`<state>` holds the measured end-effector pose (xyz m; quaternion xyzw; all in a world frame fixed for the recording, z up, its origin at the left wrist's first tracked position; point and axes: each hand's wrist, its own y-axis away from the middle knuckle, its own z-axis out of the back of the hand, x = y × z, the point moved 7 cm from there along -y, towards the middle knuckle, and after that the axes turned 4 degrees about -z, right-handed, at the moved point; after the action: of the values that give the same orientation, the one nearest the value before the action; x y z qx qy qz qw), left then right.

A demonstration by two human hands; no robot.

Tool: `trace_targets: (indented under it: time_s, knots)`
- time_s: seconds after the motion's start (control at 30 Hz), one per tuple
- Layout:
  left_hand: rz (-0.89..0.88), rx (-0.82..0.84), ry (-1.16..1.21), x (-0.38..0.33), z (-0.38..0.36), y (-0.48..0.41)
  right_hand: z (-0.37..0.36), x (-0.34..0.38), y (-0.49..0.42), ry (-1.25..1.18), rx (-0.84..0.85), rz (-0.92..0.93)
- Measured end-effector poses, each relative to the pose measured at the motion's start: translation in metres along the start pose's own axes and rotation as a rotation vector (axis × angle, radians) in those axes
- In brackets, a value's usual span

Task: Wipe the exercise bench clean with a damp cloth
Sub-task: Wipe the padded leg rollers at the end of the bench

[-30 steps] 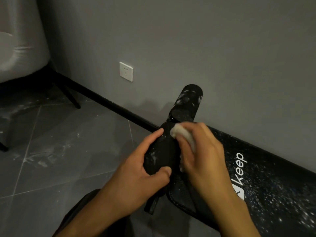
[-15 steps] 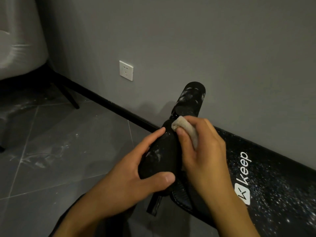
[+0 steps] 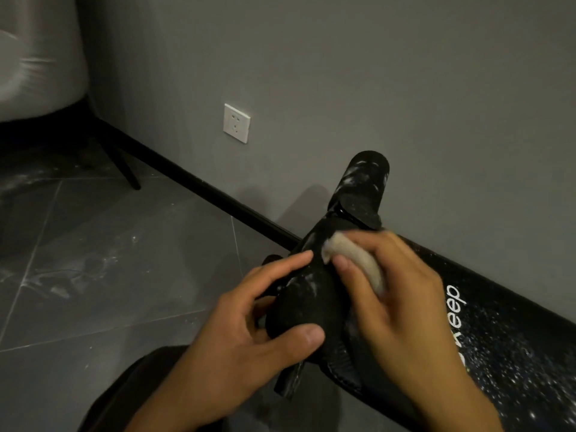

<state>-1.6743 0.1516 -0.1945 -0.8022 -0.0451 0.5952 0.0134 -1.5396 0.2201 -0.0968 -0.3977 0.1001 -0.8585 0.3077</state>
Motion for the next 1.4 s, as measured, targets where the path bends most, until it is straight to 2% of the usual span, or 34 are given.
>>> trace_targets:
  time_s: [0.07,0.13,0.3,0.43,0.53,0.6,0.73,0.83,0.93,1.0,1.07,1.2,1.27,1.4]
  knots:
    - [0.000,-0.003,0.039,0.002,-0.001,0.001,-0.001,0.011,0.014,-0.087,0.087,0.067]
    - [-0.006,-0.015,0.052,0.002,-0.003,0.000,0.000,0.012,0.014,-0.114,0.097,0.089]
    - [-0.045,-0.059,-0.009,0.000,-0.004,0.001,-0.001,-0.015,-0.015,0.004,-0.077,-0.094]
    - [-0.072,-0.070,-0.062,-0.005,-0.006,0.002,-0.002,0.005,0.006,-0.007,0.080,0.014]
    - [-0.121,-0.072,-0.233,-0.015,-0.008,0.002,0.002,0.013,0.020,-0.106,0.156,0.076]
    - [-0.105,-0.024,-0.320,-0.024,-0.010,-0.001,0.004,0.004,0.015,-0.105,0.097,0.045]
    - [0.011,0.216,-0.415,-0.028,-0.001,-0.018,0.003,-0.018,-0.008,-0.014,-0.088,-0.075]
    - [0.062,0.356,-0.254,-0.026,0.005,-0.026,0.000,-0.013,-0.001,-0.107,-0.008,-0.079]
    - [0.032,0.340,-0.139,-0.017,0.010,-0.026,0.000,0.007,0.017,-0.162,0.127,0.041]
    - [0.019,0.317,-0.054,-0.009,0.007,-0.025,0.000,0.012,0.020,-0.167,0.147,0.085]
    - [0.018,0.290,0.054,-0.003,0.003,-0.023,-0.001,0.004,0.013,-0.176,0.104,0.037]
    - [0.013,0.243,0.160,0.001,0.001,-0.023,0.000,-0.018,-0.006,-0.024,-0.076,-0.082]
    - [0.001,0.239,0.181,0.000,0.000,-0.023,-0.001,-0.013,-0.001,-0.051,-0.016,-0.068]
    - [-0.007,0.209,0.148,-0.001,0.000,-0.025,-0.001,0.014,0.020,-0.126,0.194,0.071]
